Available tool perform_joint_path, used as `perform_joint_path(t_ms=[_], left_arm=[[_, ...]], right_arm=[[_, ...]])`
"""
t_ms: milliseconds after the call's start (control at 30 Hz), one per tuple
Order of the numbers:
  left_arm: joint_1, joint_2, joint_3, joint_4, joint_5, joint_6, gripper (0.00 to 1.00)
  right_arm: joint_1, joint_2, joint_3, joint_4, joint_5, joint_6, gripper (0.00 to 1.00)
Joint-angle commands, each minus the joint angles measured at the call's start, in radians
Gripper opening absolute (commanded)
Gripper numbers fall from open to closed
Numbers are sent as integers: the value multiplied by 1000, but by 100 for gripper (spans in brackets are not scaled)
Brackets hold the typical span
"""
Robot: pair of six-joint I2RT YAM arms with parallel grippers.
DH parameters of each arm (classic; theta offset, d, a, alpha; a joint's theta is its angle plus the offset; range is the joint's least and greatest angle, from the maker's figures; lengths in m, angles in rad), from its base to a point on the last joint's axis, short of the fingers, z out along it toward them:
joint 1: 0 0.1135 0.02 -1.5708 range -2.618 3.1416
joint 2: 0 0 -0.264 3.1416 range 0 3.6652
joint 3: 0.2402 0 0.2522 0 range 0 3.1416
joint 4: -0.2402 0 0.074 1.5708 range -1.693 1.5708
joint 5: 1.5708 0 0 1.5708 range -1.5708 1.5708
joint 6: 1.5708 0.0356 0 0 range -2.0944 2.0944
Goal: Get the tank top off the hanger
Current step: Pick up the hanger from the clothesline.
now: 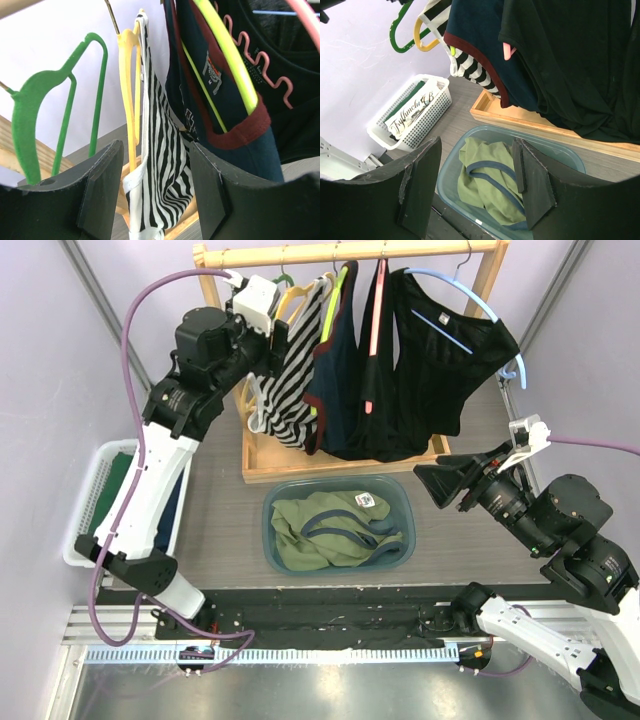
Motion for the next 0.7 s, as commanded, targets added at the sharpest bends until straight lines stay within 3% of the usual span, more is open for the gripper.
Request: perform_joint_path(t_ms=[0,367,467,500,600,667], left_arm=[[18,29,-9,27,-26,5,59],[54,59,-38,24,18,-44,58],[54,56,-57,13,52,-56,43],[54,54,-60,13,52,-58,27],[54,51,-57,14,55,-56,6],[54,53,-48,14,54,-54,0]], right_arm=[[-2,-22,19,5,12,-2,67],[-4,-39,16,-10,25,-7,66],[-2,-36,19,-9,23,-7,65],[-2,-36,21,-10,22,-5,65],[-2,-33,21,-9,25,-5,65],[-2,-35,19,-9,23,-5,64]])
